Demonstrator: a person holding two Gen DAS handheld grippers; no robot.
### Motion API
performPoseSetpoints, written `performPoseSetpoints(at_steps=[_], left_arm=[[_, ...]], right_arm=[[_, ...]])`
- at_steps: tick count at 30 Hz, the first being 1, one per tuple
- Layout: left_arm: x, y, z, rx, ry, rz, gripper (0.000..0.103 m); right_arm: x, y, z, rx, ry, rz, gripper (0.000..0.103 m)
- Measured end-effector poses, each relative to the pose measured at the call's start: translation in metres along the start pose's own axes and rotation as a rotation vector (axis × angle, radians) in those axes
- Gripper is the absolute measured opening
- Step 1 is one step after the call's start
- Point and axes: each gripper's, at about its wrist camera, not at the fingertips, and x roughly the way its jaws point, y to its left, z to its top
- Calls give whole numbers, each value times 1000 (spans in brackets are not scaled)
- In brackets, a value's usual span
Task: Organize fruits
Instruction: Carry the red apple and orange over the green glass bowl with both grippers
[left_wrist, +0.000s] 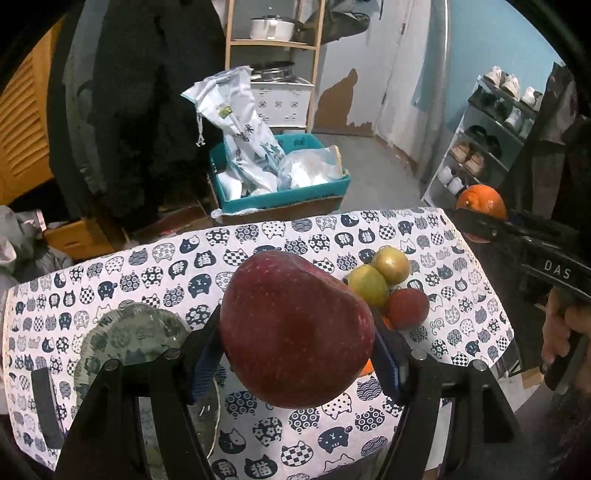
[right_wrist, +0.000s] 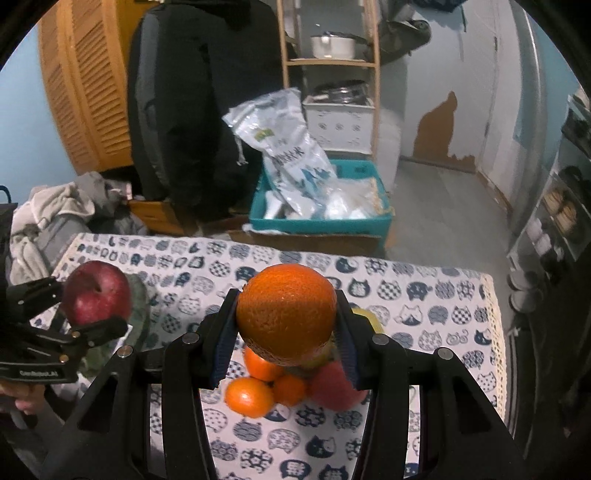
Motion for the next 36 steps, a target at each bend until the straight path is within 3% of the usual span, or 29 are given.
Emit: performPoseSetpoints(at_steps=[10,36], left_arm=[[-21,30,-3,-38,-38,28,73],[-44,121,-32,-202,-43,108,73]], right_arm=[[5,47,19,-51,-11,60,47],[56,160,40,-154,50,224,47]])
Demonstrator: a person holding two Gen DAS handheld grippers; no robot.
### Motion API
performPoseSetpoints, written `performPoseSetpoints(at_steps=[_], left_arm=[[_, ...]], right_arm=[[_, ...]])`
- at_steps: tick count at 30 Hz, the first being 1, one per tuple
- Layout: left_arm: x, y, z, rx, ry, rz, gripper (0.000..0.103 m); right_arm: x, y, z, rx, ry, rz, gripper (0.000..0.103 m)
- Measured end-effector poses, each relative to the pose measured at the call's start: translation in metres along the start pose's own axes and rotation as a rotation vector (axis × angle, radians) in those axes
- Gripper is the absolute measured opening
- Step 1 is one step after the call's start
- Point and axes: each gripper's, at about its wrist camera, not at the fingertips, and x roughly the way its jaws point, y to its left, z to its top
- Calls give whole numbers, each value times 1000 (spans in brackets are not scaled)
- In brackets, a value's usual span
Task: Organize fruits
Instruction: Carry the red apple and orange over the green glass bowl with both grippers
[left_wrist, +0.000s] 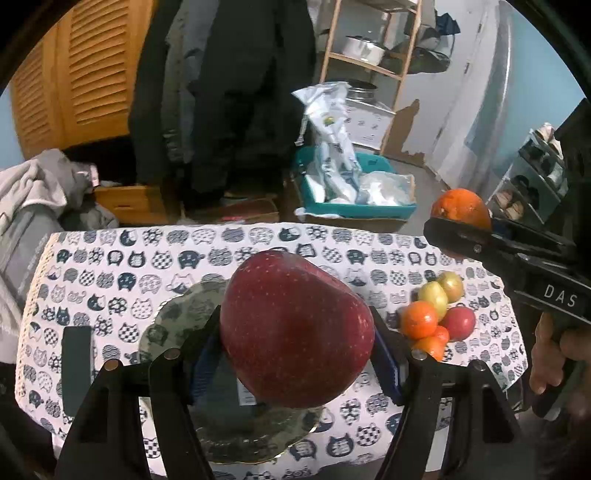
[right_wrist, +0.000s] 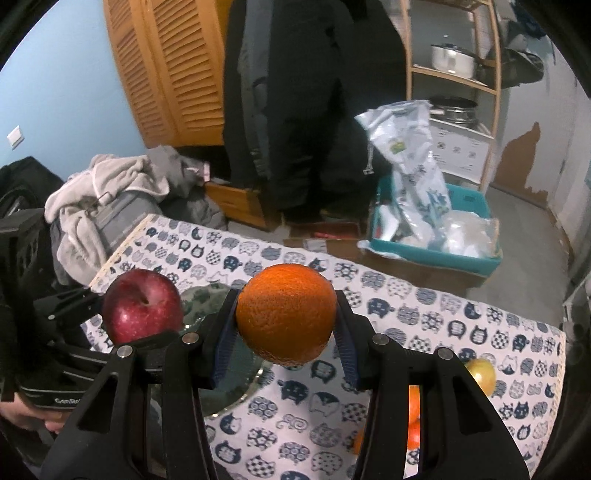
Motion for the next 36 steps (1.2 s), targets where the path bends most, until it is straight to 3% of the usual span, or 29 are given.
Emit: performPoseSetpoints(at_steps=[17,36], left_arm=[[21,67,-25,-107,79,84,73],[93,99,-75,-179,312,109,73]], right_arm=[[55,53,11,-50,79,73,47],[132,70,-26,-69,254,96,47]])
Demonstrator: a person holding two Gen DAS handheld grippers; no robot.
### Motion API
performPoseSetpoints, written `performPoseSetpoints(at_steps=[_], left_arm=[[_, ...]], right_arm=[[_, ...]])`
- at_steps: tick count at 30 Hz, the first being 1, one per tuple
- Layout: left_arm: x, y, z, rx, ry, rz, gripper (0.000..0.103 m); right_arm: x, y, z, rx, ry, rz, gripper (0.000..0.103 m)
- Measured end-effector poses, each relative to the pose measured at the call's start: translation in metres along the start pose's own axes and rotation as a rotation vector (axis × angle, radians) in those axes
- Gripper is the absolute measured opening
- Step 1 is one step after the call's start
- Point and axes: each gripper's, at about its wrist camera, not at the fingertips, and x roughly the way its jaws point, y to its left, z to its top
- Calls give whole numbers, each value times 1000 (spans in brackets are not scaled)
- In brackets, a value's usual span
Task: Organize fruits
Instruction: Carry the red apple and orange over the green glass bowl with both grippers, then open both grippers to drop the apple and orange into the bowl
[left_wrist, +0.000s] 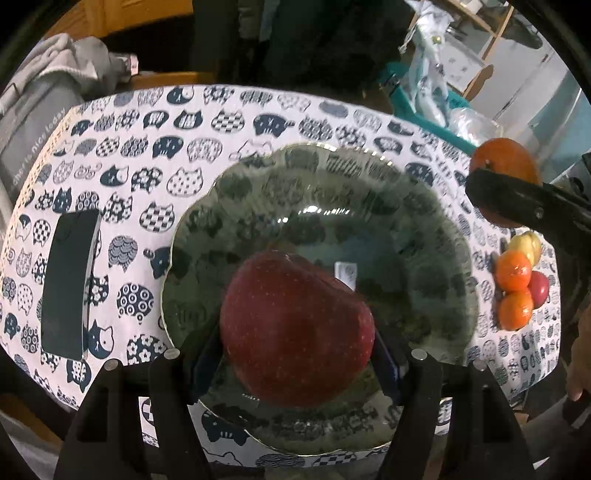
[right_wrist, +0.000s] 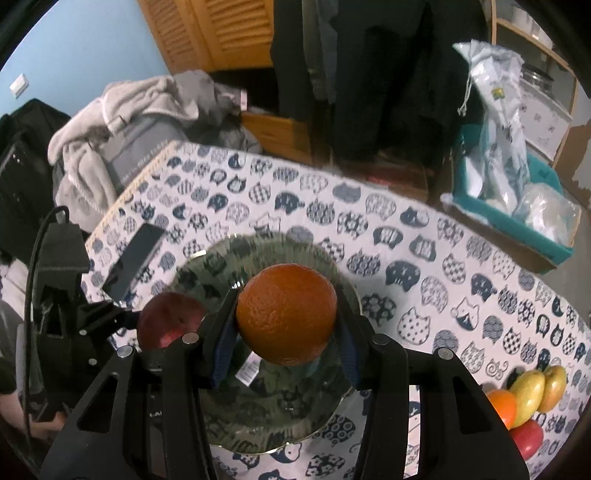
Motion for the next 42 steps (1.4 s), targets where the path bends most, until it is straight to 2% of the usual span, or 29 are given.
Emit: performPoseSetpoints(at_steps=[4,10,14,22,33,42], left_arm=[[11,1,-4,-4,30,28,73],[39,2,-16,-28,135,28,73],[36,-5,-18,18,112,57,73],[32,3,-19,-10,110,45,73],[20,2,-19,4,84,53,73],[5,-19,-13,66,18,73,73]], right_arm=[[13,1,-10,-2,36,1,47],[30,3,-22,-15,80,-3,47],[40,2,-29,-19,108,-3,47],[55,-1,-38,-22,148,-2,47],[67,-8,-44,5,186,-2,48],[54,-7,-44,9,155,7,50]])
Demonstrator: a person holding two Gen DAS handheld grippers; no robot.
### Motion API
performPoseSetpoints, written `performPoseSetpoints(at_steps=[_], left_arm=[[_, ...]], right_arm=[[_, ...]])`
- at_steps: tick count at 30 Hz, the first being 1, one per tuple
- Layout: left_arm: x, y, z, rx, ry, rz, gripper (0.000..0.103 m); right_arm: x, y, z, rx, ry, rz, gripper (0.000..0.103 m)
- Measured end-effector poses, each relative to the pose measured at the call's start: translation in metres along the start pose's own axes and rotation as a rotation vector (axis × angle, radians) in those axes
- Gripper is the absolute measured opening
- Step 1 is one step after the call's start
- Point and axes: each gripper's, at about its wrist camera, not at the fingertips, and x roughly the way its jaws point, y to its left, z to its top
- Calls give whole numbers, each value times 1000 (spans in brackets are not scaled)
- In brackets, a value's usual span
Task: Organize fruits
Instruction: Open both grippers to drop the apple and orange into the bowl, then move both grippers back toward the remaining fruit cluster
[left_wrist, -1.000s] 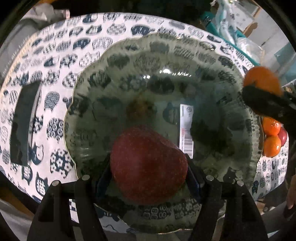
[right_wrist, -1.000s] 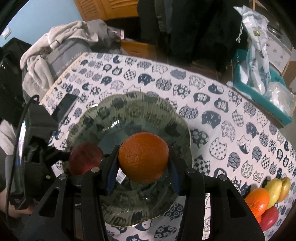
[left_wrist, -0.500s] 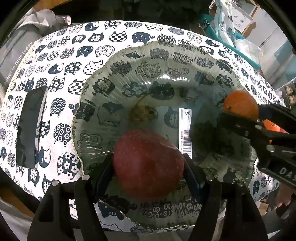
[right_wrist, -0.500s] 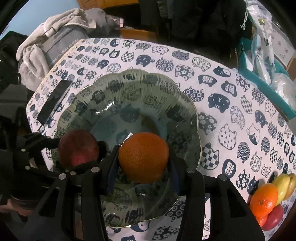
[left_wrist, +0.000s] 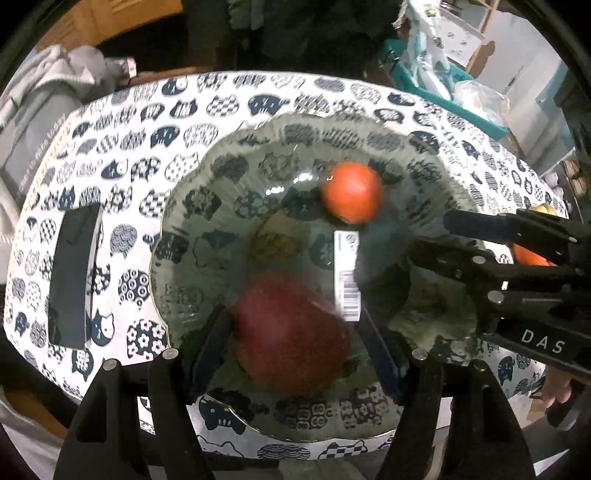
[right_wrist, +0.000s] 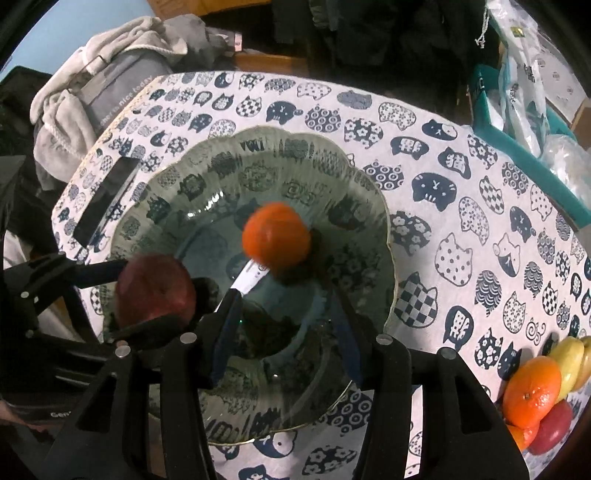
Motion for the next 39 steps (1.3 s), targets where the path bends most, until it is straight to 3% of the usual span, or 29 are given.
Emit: performPoseSetpoints(at_steps=[15,19,39], left_arm=[[-59,-30,14,42,-138,-67,73],[-75,-40,17,51,-177,-89,78],[-129,-103,24,154,-299,-137,80]], right_arm=[[-98,-24,5,83,-215,-8,66],[-121,-35,1,99,-256,-48,72],[-212,-69,-43,127,-421,-154,78]])
